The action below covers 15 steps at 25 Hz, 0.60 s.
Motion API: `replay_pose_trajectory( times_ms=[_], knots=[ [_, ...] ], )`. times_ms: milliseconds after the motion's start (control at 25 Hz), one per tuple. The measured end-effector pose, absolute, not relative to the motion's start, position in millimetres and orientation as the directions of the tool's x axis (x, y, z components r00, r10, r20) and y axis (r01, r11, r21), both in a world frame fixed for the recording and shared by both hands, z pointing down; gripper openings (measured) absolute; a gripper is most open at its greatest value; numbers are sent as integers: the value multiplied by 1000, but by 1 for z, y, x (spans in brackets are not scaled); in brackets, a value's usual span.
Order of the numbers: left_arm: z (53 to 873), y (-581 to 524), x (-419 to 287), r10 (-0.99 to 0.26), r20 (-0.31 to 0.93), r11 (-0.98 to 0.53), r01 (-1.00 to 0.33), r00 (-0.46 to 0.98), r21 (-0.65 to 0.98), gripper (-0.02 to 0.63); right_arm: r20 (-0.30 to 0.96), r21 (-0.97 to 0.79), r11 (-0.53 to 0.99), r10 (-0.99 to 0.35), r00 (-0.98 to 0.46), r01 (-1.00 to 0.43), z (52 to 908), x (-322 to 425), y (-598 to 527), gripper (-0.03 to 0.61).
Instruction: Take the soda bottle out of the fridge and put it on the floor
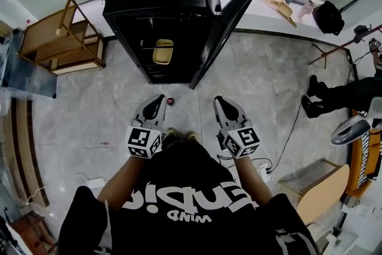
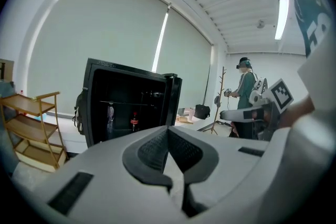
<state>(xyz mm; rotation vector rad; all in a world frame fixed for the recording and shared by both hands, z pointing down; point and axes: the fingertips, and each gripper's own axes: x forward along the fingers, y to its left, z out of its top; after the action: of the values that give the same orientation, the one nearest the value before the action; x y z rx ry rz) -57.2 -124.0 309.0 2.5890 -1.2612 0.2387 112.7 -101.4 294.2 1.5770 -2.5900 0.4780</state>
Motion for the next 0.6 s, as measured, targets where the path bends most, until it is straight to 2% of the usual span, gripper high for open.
replay_pose_trajectory(
  times_ms=[280, 600],
  knots=[
    [289, -93, -94, -784, 244, -547, -821, 571, 164, 8, 229, -215, 340, -894, -386, -915, 280, 154, -79, 25],
    [295, -95, -93, -803, 225, -532, -834, 552, 147, 8, 197, -147, 364, -900, -388, -920, 282, 140, -82, 25]
  ],
)
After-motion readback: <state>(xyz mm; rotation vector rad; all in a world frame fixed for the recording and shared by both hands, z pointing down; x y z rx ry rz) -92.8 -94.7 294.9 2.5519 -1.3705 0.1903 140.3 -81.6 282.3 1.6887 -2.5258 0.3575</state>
